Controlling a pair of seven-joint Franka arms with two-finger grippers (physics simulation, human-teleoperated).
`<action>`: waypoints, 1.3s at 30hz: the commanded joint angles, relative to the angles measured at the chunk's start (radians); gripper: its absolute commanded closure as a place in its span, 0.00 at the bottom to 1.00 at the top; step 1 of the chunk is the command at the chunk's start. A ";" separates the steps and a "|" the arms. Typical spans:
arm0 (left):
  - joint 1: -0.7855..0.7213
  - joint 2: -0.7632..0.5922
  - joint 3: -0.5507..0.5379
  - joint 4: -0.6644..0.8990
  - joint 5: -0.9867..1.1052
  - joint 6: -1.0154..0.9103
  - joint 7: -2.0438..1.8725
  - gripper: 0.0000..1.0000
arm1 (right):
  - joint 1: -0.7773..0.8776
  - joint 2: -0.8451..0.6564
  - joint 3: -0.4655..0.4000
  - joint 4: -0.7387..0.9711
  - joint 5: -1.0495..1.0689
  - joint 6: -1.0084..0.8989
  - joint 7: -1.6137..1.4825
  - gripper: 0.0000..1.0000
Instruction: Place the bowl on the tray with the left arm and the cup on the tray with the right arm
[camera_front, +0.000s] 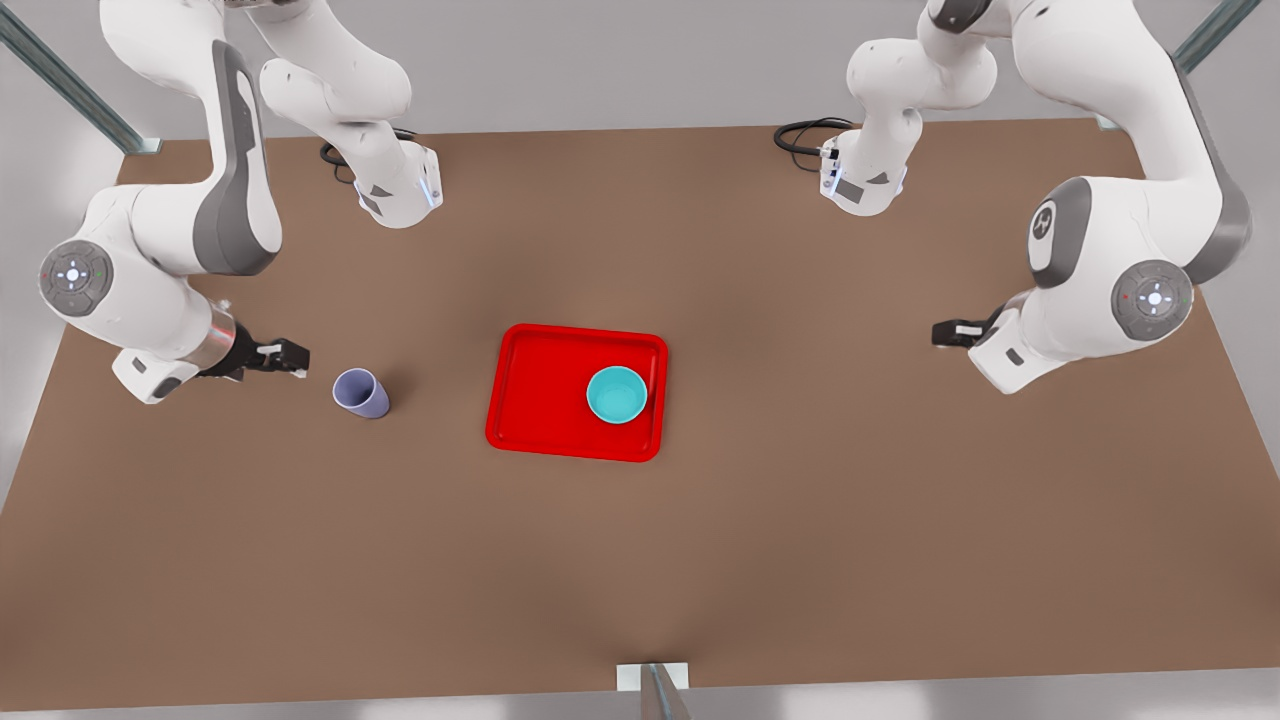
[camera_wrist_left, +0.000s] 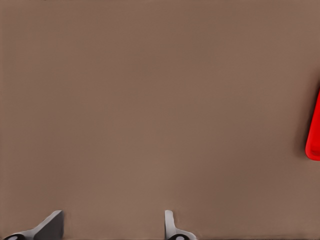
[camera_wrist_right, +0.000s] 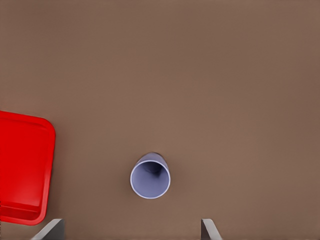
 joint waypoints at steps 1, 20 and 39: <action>0.000 0.004 0.000 0.004 0.042 -0.001 -0.002 0.00 | -0.003 0.000 0.002 0.004 0.000 0.000 0.000 0.00; 0.000 0.007 0.000 -0.002 0.025 -0.041 -0.008 0.00 | 0.023 0.091 -0.005 -0.229 0.032 0.195 0.011 0.00; 0.000 0.017 0.002 -0.007 0.005 -0.042 -0.005 0.00 | -0.040 0.164 -0.011 -0.391 0.032 0.375 -0.015 0.00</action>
